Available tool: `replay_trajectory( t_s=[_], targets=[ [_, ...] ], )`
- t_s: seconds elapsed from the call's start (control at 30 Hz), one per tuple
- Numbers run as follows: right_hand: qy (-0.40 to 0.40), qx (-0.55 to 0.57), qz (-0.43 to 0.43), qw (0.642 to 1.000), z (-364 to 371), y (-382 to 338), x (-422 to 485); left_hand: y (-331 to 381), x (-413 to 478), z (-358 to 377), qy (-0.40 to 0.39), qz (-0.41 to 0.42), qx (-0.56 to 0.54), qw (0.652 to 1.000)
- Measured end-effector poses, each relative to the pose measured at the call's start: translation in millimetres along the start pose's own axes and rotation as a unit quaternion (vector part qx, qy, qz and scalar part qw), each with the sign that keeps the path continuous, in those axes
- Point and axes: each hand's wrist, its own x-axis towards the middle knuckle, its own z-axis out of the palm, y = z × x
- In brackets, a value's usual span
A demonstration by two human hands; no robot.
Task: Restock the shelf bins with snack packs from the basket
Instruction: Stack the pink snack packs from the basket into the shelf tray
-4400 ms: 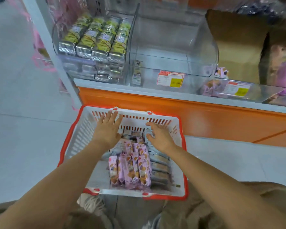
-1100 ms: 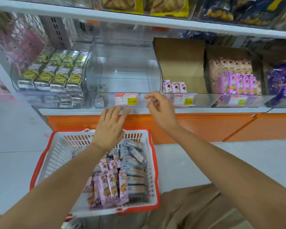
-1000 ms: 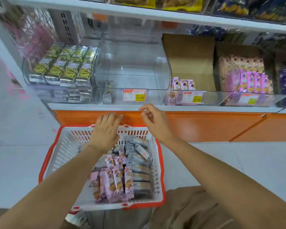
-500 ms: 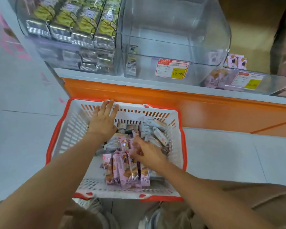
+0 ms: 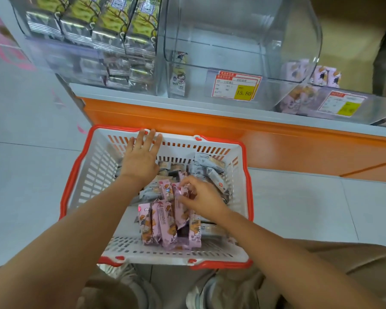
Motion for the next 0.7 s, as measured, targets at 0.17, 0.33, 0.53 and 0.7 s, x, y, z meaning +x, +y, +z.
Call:
replay_trajectory(
  t_s=[0.17,0.33,0.53,0.7],
  targets=[
    [0.093,0.094,-0.054,0.99,-50.8,-6.9,-9.3,12.9,-9.7,-32.0,0.06,0.036,-0.017,0.997],
    [0.203,0.118,-0.116,0.965,-122.9,-21.4,-37.6,45.8,-17.5,-84.5,0.226,0.121,-0.066,0.964],
    [0.325,0.105,-0.136,0.93,-218.4,-23.8,-78.6,97.2,-19.8,-142.9,0.307,0.13,-0.084,0.939],
    [0.388,0.08,-0.135,0.908,-285.5,-12.0,-102.9,113.0,-22.3,-159.8,0.317,0.057,-0.067,0.944]
  ],
)
